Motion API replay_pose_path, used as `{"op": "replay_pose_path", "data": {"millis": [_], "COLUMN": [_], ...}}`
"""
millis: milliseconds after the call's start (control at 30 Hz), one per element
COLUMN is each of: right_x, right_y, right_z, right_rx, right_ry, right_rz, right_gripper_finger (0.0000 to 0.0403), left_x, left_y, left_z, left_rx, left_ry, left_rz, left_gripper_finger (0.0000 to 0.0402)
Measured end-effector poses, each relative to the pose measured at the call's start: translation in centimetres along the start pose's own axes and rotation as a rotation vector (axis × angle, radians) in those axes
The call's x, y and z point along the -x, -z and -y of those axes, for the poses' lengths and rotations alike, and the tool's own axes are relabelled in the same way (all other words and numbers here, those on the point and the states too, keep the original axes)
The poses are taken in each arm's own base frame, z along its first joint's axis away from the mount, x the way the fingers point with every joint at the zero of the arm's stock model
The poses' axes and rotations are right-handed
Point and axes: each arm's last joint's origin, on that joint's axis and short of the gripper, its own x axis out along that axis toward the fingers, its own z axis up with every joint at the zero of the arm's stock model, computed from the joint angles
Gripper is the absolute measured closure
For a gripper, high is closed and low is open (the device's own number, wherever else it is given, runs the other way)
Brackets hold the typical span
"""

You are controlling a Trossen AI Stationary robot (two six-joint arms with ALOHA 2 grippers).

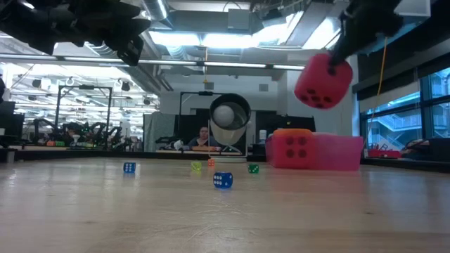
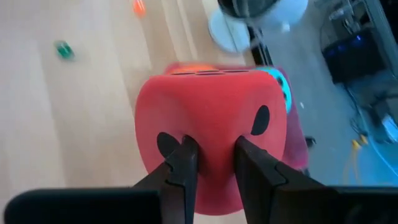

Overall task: Pick & Place Dice
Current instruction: Put the big red dice into the red bin

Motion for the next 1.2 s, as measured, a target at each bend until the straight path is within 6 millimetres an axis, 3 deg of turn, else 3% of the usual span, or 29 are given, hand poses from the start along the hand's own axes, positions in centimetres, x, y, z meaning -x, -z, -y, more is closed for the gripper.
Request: {"op": "replay_pose_path", "data": {"millis": [367, 767, 1200], "right_x": [-3.2, -6.8, -7.5], "right_y": [0.0, 0.6, 1.1], "right_z": [0.7, -0.2, -0.6], "right_rx": [0.073, 0.138, 0.14], "right_ry": [0.085, 0.085, 0.107], "right_rz": [-0.184, -0.33, -0.309], "right_gripper_finger": [0.0318, 0.0318, 0.0318], "left_x": [0.0, 0.0, 0.0], "left_y": [0.0, 0.0, 0.0], "left_z": [-0.1, 0.0, 0.0], "left_rx": [0.0, 0.001, 0.001], "left_ry": [-0.017, -0.015, -0.015], "left_rz": [0.002, 0.001, -0.001], "left_gripper_finger": [0.0299, 0.0299, 0.0299]}}
